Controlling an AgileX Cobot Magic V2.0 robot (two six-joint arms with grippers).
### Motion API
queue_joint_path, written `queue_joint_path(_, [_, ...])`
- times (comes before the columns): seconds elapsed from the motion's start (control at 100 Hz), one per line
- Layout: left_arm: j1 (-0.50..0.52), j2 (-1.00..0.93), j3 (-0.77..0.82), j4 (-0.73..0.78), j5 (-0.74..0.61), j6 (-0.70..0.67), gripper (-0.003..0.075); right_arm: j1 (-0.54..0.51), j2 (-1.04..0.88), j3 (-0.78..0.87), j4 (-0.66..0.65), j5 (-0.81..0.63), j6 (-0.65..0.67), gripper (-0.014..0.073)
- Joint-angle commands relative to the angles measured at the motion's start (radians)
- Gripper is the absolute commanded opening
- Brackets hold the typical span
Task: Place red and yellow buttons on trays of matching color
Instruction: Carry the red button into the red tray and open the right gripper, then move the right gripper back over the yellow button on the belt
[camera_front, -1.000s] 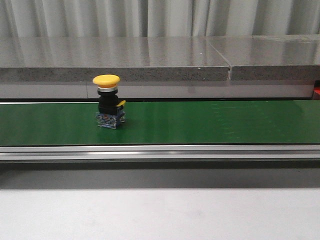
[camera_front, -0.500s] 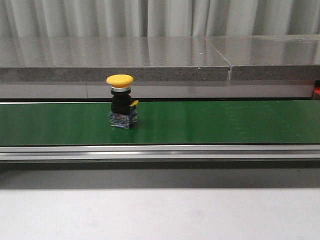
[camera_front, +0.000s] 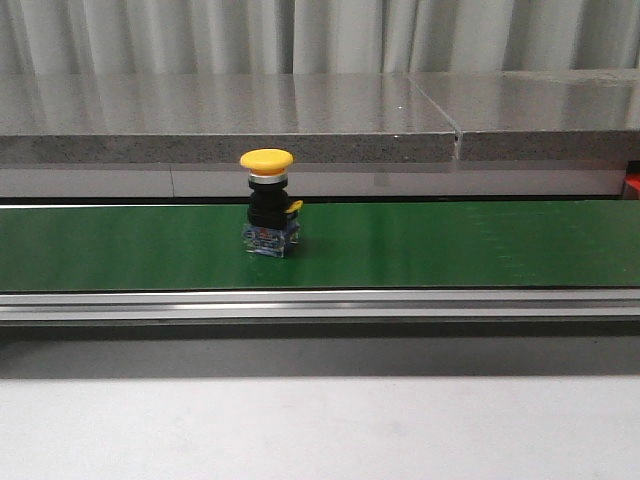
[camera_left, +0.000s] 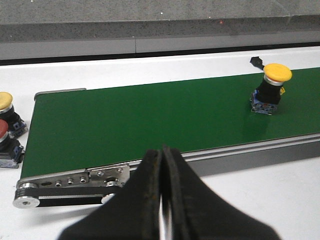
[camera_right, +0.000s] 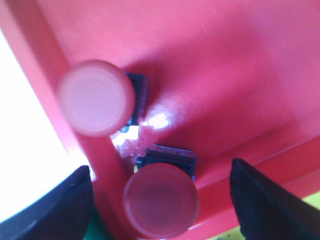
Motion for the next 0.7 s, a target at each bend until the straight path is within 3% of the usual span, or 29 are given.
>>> queue_joint_path(0.0, [-0.007,0.009,-0.025,-0.009,-0.073,-0.011,-0.0021,-0.006,-0.107,-0.028,0.005,-0.037,-0.006,0.0572])
queue_joint_path(0.21, [-0.007,0.009,-0.025,-0.009,-0.073,-0.011,-0.0021,0.039,-0.224,-0.027,0.004,-0.026,-0.015,0.0572])
queue_joint_path(0.69, [-0.007,0.009,-0.025,-0.009,-0.073,-0.011,-0.0021,0.25,-0.442,-0.027,0.004,0.076,-0.051,0.0572])
